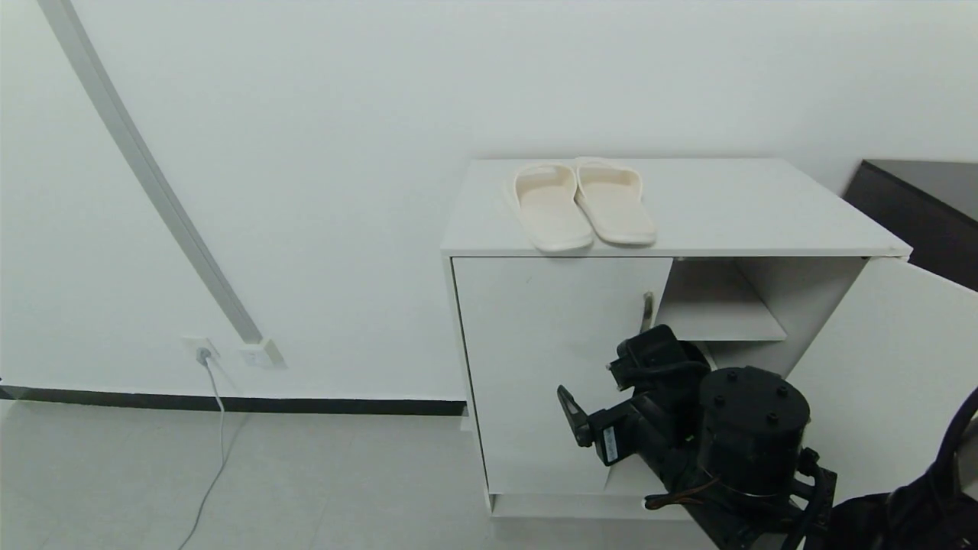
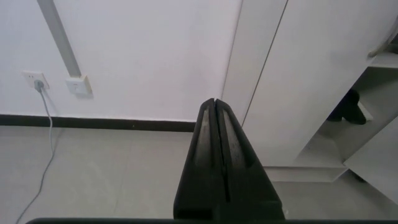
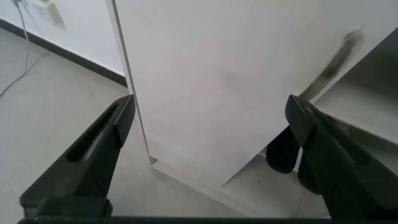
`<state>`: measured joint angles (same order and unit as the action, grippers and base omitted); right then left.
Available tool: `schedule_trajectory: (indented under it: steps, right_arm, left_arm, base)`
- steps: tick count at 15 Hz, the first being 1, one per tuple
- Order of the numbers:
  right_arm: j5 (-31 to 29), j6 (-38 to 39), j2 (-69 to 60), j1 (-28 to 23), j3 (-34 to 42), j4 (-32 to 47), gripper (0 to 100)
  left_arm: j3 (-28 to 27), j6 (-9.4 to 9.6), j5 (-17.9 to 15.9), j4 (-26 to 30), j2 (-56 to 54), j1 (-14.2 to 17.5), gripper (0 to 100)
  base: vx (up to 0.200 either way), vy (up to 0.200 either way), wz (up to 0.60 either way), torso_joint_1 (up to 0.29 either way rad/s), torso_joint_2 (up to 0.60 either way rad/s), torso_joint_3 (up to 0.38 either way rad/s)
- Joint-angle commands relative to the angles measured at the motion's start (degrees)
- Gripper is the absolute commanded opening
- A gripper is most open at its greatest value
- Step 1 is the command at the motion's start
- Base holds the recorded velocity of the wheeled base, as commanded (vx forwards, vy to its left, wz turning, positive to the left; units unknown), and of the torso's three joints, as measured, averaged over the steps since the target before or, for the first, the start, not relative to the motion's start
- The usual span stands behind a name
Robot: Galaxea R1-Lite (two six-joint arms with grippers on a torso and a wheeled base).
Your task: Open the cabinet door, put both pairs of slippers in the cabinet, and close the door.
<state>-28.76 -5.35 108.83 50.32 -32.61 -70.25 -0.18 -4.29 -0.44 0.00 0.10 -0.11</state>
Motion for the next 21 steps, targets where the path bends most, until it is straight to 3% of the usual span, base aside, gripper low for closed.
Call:
schedule_trajectory:
  steps: [1,12,16,17,20,21]
  right_arm:
    - [0.02,-0.01,0.16,0.04,0.0,0.03,100]
    - [0.28,-0.1,0.16,-1.28,-0.09,-1.02,100]
    - [0.72,-1.15,0.16,-2.86,-2.02,-0.67,100]
    - [0.9,-1.24,0.25,-3.74,-5.36,2.31,100]
    - [0.46,6.58,-1.16,-6.29,-20.21,24.99,100]
    - [0.37,8.6,-1.6,-6.47,-22.5,28.95,100]
  left_arm:
    - [0.01,-0.02,0.0,0.0,0.08,0.02,0]
    - [0.01,-0.02,0.0,0.0,-0.01,0.02,0]
    - [0.01,-0.02,0.0,0.0,-0.01,0.02,0]
    - [0.01,0.07,0.0,0.0,0.08,0.02,0]
    - [0.01,0.07,0.0,0.0,0.08,0.02,0]
    - [0.01,0.07,0.0,0.0,0.08,0.02,0]
  base:
    - [0.0,0.0,0.0,0.207,-0.52,-0.32]
    - [0.0,0.0,0.0,0.242,-0.56,-0.323]
    - [0.0,0.0,0.0,0.034,-0.08,-0.035]
    - [0.0,0.0,0.0,0.0,0.0,0.0]
    - [0.0,0.0,0.0,0.0,0.0,0.0]
    - [0.0,0.0,0.0,0.0,0.0,0.0]
